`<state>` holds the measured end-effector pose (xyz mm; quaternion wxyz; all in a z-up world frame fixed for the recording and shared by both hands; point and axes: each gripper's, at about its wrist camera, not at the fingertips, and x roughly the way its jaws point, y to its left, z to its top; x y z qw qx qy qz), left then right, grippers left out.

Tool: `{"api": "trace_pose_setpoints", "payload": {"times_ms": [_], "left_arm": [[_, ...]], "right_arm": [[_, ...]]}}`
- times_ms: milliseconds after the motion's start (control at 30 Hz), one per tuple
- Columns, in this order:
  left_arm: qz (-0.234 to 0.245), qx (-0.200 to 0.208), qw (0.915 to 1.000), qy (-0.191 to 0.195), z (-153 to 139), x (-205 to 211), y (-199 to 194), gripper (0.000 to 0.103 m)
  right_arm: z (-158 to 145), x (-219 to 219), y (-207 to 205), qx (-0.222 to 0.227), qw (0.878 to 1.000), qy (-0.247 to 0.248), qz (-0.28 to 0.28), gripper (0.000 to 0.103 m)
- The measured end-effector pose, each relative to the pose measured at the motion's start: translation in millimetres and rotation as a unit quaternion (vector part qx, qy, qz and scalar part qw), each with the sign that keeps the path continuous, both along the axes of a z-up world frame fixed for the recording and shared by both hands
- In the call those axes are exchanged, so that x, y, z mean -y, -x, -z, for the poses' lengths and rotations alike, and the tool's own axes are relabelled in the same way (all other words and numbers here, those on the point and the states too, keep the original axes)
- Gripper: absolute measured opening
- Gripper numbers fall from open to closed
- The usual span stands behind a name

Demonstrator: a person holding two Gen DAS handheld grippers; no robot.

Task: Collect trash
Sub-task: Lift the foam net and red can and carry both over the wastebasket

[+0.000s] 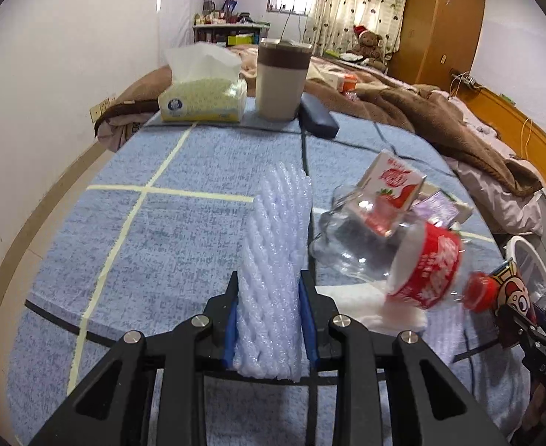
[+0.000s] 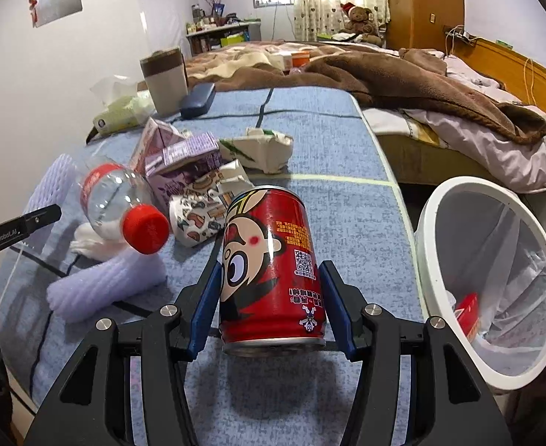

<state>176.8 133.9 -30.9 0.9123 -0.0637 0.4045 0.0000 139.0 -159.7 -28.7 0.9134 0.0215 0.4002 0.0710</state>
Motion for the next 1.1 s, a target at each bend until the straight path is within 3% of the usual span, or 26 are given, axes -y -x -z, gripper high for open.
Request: {"api": "trace_pose_setpoints", "payload": {"times_ms": [333, 600, 1100], "left_arm": [[0.030, 0.045, 0.9985, -0.004, -38.6, 28.6, 20.2, 0.029], [0.083, 0.069, 0.9942, -0.006, -58.3, 75.5, 27.6, 0.029], [0.199, 0.087, 0.9761, -0.002, -70.2, 186.4, 34.3, 0.030]], "right_arm": [[-20.6, 16.3, 12.4, 0.030, 0.999, -0.011, 0.009, 0.055], [-34.9, 40.9, 23.6, 0.053, 0.998, -0.012, 0.029, 0.055], [-46.7, 104.1, 37.4, 0.074, 0.992, 0.000, 0.100, 0.055]]}}
